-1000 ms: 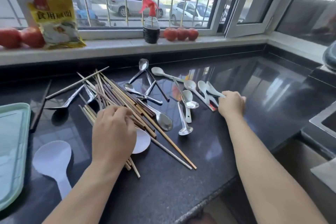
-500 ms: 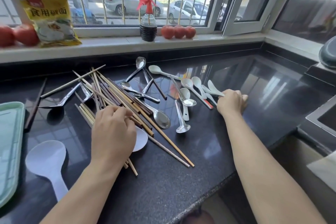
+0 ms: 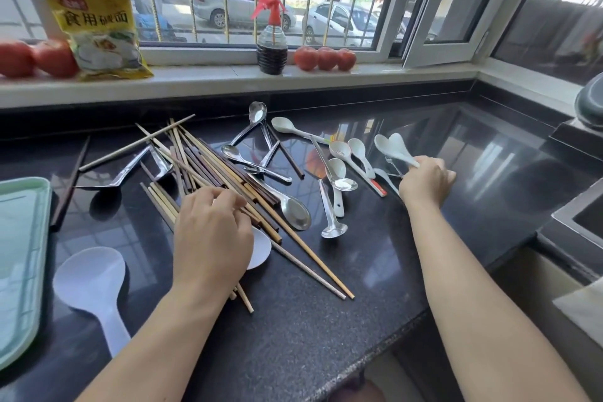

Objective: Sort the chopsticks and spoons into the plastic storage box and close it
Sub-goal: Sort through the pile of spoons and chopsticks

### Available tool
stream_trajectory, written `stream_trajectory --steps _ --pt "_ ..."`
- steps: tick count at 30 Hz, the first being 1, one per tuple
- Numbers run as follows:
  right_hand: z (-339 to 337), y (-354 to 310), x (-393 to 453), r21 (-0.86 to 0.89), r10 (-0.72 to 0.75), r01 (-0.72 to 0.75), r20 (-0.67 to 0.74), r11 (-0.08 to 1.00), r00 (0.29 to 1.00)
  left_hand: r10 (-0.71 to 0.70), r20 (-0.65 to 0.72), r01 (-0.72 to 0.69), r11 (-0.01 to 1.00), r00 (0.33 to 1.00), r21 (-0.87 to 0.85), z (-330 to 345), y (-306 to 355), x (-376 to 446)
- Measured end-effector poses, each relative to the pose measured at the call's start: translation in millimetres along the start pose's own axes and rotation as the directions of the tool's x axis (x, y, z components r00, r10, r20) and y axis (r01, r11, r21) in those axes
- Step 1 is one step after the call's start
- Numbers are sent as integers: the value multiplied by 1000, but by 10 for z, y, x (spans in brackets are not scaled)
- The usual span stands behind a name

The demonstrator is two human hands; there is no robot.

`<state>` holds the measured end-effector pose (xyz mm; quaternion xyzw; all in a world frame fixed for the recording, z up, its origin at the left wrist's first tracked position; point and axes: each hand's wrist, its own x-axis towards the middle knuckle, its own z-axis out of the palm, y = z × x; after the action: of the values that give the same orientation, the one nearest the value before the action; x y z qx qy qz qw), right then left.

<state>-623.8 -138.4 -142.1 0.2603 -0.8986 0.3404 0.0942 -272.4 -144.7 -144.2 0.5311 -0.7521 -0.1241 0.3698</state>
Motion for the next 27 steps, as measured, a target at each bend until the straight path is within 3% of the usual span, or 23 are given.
stream_trajectory --steps 2,4,8,11,14,21,25,27 --pt "-92 -82 -96 -36 -159 156 -119 987 980 -2 0 2 1000 1000 2 -3 -25 8" --pt "-194 -229 -180 -114 -365 351 -140 930 921 -6 -4 6 1000 1000 -5 -13 -44 11" --pt "-339 -905 -440 -198 -513 569 273 798 814 -11 -11 11 1000 1000 1 -7 -57 20" --pt "-245 -1380 -711 -231 -571 698 432 678 698 -11 -7 11 1000 1000 11 0 -78 26" --pt "-33 -1602 -926 -222 -540 745 565 629 624 -22 -1 22 999 1000 23 -1 -106 27" --pt "211 -1672 -1109 -287 -395 746 705 601 589 -19 18 18 999 1000 46 7 -140 34" --pt "111 -1705 -1084 -232 -325 720 773 655 545 -22 40 19 998 999 56 9 -135 37" --pt "17 -1680 -981 -163 -309 706 815 689 490 -30 40 28 998 999 56 12 -142 37"
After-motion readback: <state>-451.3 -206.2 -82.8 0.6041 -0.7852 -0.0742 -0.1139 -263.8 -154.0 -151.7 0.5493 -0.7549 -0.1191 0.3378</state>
